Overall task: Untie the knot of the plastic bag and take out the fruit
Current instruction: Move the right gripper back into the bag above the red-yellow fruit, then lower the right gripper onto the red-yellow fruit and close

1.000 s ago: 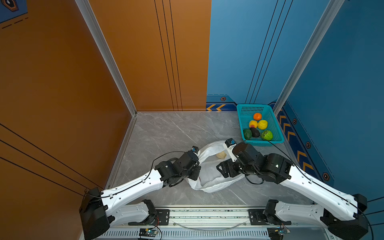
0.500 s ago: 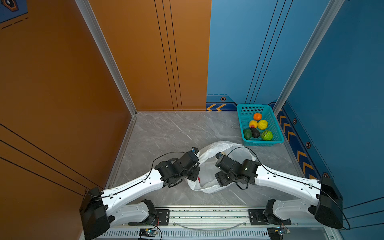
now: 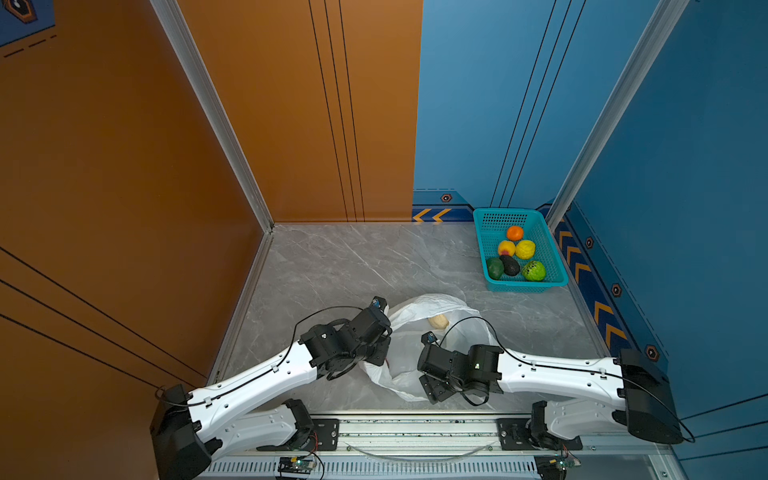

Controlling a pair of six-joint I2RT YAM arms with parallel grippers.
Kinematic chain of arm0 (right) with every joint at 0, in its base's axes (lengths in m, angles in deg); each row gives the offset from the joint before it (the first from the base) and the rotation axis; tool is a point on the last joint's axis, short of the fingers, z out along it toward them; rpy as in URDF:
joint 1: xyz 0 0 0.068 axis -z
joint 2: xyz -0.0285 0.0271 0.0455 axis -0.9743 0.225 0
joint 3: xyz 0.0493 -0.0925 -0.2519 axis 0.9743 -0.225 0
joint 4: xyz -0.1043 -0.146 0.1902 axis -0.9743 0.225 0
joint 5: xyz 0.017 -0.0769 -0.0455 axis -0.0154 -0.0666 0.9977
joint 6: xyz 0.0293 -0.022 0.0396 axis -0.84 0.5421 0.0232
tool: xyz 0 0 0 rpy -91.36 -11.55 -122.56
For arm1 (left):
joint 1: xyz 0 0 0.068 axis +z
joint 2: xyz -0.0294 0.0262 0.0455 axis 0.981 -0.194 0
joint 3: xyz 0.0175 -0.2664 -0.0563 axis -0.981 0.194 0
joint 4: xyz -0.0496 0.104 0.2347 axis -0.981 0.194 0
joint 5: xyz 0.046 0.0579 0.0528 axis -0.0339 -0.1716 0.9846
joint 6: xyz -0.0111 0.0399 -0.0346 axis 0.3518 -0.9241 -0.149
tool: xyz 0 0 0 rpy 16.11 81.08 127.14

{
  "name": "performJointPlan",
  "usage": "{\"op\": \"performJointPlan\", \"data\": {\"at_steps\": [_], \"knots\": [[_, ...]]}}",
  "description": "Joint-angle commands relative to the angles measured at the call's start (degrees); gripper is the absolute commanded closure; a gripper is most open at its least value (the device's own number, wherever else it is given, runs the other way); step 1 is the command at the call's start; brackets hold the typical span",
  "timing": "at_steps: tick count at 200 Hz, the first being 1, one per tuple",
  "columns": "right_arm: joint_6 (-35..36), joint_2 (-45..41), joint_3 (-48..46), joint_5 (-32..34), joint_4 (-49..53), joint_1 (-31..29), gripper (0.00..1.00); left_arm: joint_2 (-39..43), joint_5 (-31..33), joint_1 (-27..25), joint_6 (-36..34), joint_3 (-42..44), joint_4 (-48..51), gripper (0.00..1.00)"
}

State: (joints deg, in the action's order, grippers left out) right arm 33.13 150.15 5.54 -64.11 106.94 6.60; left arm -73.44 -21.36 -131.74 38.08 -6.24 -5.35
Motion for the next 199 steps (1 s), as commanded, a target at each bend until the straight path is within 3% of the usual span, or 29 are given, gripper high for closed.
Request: {"op": "performJointPlan", "data": {"at_steps": [1,40,74,171,199], "knots": [[0.65,0.00,2.76,-1.93,-4.79,3.03,0.15,0.92,2.39,-0.37,-0.71,-0.52,3.23,1.00],[3.06,3.45,4.03,-2.96,-12.32,8.06,0.14,-0.73,0.80,-0.41,-2.95,-2.46,3.20,1.00],[3.13,8.18,6.06,-7.88,-19.07,10.40,0.14,-1.81,0.20,-0.43,-3.37,-3.33,3.13,1.00],[-7.19,19.66,0.31,-30.18,-47.25,17.51,0.11,-4.24,-1.47,0.57,-5.12,-5.41,-4.81,1.00],[-7.90,21.92,0.11,-33.89,-49.38,18.01,0.09,-3.45,-2.23,0.80,-5.60,-4.14,-7.44,1.00]]}}
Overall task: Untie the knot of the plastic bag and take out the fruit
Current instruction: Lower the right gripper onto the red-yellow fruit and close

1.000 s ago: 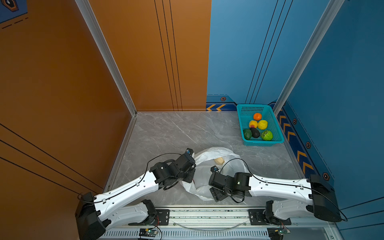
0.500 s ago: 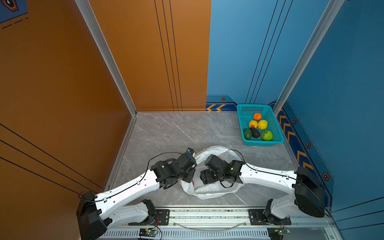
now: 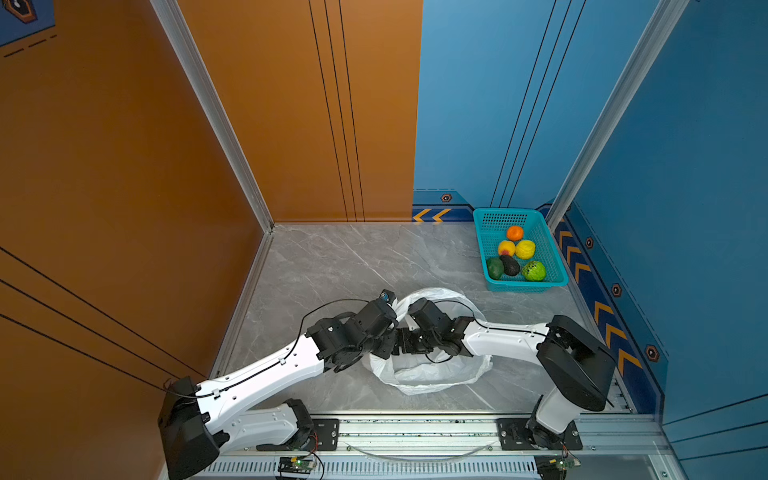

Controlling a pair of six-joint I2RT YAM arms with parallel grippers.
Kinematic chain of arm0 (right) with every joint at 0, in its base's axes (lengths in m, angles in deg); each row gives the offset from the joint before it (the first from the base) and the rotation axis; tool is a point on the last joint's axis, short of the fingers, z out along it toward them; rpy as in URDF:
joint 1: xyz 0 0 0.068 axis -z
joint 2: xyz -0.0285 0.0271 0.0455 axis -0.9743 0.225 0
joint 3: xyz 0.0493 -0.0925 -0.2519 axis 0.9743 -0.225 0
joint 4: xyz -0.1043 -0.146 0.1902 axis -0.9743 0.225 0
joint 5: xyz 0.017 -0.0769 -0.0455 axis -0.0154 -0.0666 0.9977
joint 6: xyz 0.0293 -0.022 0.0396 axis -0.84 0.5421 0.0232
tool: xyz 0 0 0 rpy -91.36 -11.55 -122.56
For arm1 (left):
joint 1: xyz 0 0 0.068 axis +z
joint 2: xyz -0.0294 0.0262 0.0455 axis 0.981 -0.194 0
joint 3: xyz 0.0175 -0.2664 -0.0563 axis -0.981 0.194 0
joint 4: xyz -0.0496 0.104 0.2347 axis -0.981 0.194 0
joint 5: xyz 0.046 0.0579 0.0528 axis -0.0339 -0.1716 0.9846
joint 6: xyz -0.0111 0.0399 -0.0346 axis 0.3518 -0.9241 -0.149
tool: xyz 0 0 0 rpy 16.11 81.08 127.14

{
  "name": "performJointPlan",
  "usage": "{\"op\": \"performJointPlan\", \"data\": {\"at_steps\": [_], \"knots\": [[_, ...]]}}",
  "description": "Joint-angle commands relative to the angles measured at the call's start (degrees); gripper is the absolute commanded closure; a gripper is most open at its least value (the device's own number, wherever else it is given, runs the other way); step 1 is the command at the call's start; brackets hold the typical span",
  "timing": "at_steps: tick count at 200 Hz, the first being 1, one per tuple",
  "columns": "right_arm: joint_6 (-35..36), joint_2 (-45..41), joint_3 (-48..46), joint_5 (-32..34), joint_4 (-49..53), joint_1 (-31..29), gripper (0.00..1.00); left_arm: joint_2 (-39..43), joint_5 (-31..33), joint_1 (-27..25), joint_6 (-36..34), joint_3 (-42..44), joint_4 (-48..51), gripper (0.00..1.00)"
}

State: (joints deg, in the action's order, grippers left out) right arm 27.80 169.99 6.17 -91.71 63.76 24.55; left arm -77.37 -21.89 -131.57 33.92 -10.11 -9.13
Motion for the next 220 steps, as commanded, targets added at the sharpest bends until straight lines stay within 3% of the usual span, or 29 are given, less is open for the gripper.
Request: {"op": "performJointPlan", "data": {"at_steps": [1,75,140,179,220], "knots": [[-2.54,2.17,-0.48,-6.41,-6.19,0.02,0.09,0.52,-1.72,0.59,-1.52,-0.19,-3.77,1.00],[-3.40,6.64,2.16,-11.17,-7.99,-0.04,0.02,0.02,-5.69,2.68,-4.11,2.48,-11.85,1.00],[-6.18,6.98,3.70,-10.52,-10.91,0.03,0.01,1.48,-10.09,2.84,-2.74,5.68,-14.10,1.00],[-3.15,6.40,7.72,-2.14,3.10,-0.73,0.05,5.36,-8.83,2.82,-1.11,9.09,-12.95,1.00],[-4.57,4.39,6.56,4.43,6.61,-0.03,0.03,7.40,-7.74,3.07,-0.46,10.75,-11.73,1.00]]}}
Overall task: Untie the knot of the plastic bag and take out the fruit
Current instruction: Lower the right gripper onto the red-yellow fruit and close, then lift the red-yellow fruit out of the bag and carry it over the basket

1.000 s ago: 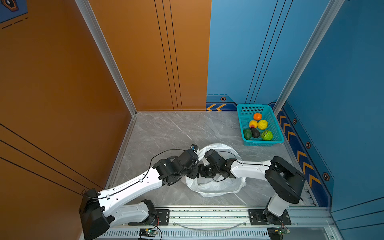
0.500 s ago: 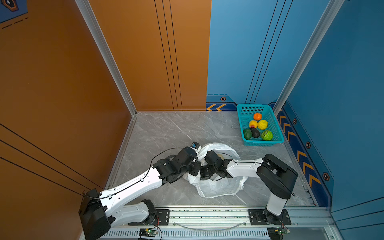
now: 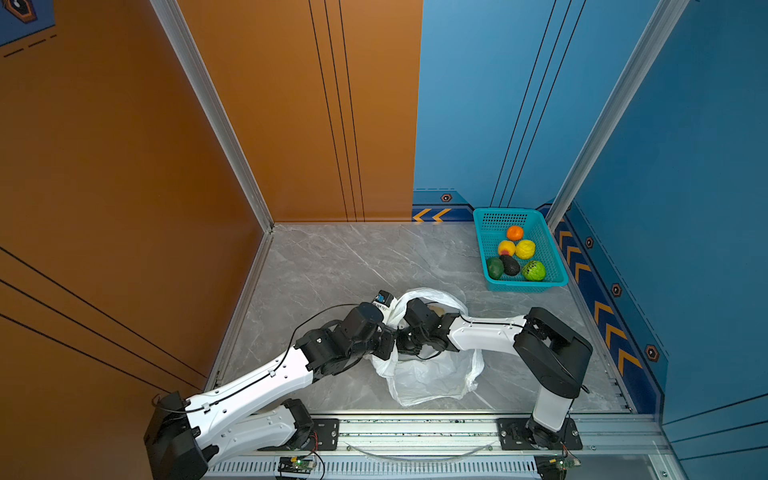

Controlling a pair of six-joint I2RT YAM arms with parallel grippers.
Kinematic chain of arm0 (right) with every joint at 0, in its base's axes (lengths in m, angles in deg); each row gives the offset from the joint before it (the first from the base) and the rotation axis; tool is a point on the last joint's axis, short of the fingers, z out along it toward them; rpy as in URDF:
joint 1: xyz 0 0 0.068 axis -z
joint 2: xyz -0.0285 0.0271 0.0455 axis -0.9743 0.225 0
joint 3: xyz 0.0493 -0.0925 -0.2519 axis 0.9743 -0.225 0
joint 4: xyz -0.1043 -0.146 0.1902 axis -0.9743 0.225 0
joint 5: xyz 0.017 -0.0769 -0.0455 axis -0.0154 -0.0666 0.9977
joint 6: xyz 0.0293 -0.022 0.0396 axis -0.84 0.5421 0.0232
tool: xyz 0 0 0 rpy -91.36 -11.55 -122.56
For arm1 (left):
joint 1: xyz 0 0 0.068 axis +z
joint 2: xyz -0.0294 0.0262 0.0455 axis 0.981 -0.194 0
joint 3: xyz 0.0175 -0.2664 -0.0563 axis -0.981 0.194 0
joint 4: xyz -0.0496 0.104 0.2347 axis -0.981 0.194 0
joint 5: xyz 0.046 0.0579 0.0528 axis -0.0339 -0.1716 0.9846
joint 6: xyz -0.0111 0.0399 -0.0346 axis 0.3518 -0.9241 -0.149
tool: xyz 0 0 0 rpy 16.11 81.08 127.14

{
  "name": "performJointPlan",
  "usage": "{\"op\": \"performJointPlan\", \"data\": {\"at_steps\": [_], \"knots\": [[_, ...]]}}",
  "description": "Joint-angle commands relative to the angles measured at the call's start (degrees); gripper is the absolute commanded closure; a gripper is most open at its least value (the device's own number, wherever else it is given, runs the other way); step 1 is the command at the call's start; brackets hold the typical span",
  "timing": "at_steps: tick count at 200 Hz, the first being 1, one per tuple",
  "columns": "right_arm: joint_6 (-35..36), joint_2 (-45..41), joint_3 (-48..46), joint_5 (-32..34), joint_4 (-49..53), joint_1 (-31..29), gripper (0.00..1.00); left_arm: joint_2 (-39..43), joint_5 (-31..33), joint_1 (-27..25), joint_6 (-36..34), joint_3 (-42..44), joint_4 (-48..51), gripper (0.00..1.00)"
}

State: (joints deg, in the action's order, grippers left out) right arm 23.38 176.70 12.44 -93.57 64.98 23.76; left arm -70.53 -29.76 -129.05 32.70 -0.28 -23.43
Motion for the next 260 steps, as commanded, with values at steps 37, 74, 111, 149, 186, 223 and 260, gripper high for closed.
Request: {"op": "performJointPlan", "data": {"at_steps": [37,74,111,149,186,223,260], "knots": [[-1.43,-3.35,-0.11,9.10,6.57,1.75,0.02,-0.62,-0.28,0.58,0.58,-0.09,2.63,1.00],[-1.63,-2.07,1.28,9.57,7.29,1.98,0.03,-0.72,-0.53,0.58,0.58,-0.24,2.57,1.00],[-1.98,-0.80,3.02,8.34,7.00,1.72,0.08,-0.67,-0.56,0.57,0.52,-0.20,2.40,1.00],[-1.79,0.82,4.52,7.11,8.12,1.47,0.17,-0.67,-0.66,0.55,0.49,0.22,1.98,1.00],[-2.33,3.51,5.11,6.04,8.39,1.73,0.23,-0.47,-0.64,0.67,0.60,0.61,1.63,1.00],[-2.81,2.53,4.07,6.52,7.87,2.04,0.39,0.03,-0.30,0.77,0.59,0.83,1.84,1.00],[-3.72,-0.32,1.77,6.98,7.59,2.71,0.52,0.03,0.06,0.73,0.74,0.97,1.79,1.00]]}}
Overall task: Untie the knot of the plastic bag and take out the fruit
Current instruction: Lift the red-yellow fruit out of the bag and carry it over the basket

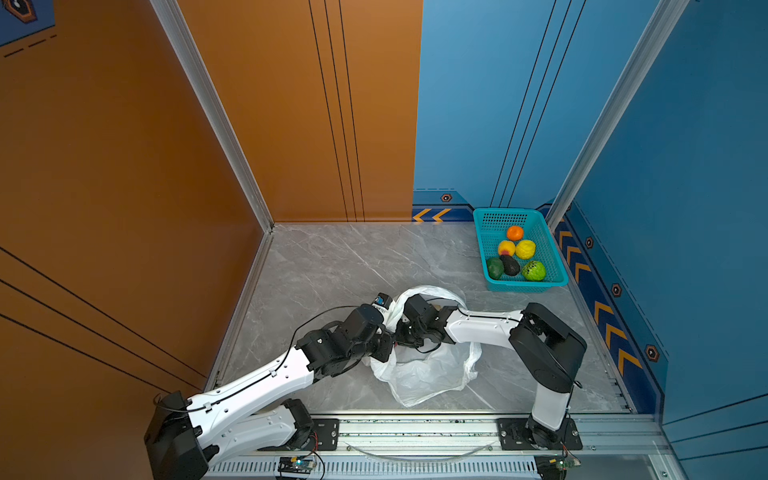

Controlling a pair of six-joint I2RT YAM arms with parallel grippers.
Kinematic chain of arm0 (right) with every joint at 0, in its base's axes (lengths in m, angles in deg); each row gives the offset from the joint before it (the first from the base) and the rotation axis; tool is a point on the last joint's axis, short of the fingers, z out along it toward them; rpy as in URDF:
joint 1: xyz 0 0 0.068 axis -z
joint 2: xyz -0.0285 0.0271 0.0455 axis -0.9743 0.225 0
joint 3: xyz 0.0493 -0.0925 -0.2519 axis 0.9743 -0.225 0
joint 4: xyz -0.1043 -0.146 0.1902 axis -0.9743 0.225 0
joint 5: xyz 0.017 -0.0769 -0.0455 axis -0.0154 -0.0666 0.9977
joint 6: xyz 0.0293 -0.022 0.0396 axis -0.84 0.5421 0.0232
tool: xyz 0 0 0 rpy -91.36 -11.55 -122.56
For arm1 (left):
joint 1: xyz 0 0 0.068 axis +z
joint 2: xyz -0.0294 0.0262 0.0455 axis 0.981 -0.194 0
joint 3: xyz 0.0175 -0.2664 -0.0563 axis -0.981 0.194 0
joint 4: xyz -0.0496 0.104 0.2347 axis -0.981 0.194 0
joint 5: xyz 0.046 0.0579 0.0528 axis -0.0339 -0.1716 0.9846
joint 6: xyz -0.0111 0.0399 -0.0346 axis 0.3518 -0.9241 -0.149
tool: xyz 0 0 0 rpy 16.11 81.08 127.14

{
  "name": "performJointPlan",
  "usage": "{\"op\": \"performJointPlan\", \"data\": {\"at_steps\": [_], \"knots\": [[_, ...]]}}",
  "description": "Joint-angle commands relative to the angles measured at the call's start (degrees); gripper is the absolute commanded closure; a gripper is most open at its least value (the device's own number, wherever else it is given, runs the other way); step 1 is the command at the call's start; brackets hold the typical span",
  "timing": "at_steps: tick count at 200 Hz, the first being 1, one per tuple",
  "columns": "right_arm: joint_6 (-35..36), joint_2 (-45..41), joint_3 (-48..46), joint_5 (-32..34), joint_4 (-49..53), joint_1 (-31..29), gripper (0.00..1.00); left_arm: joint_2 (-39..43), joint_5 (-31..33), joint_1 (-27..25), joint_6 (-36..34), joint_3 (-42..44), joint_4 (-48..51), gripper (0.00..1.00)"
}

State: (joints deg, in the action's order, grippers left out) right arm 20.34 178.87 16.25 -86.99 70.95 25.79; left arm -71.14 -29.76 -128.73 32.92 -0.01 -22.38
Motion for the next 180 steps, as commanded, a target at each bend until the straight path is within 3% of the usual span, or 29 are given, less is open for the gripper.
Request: {"op": "performJointPlan", "data": {"at_steps": [1,70,180], "knots": [[-0.78,-2.62,-2.10,0.42,1.63,0.67,0.52,0.64,0.11,0.41,0.50,0.74,0.74,1.00],[-1.75,-11.22,-6.83,2.90,6.03,1.48,0.59,1.16,0.84,0.67,0.82,0.77,1.08,1.00],[2.11,-29.90,-4.38,11.75,29.56,-4.06,0.59,-0.59,3.77,1.15,2.18,-1.32,1.32,1.00]]}}
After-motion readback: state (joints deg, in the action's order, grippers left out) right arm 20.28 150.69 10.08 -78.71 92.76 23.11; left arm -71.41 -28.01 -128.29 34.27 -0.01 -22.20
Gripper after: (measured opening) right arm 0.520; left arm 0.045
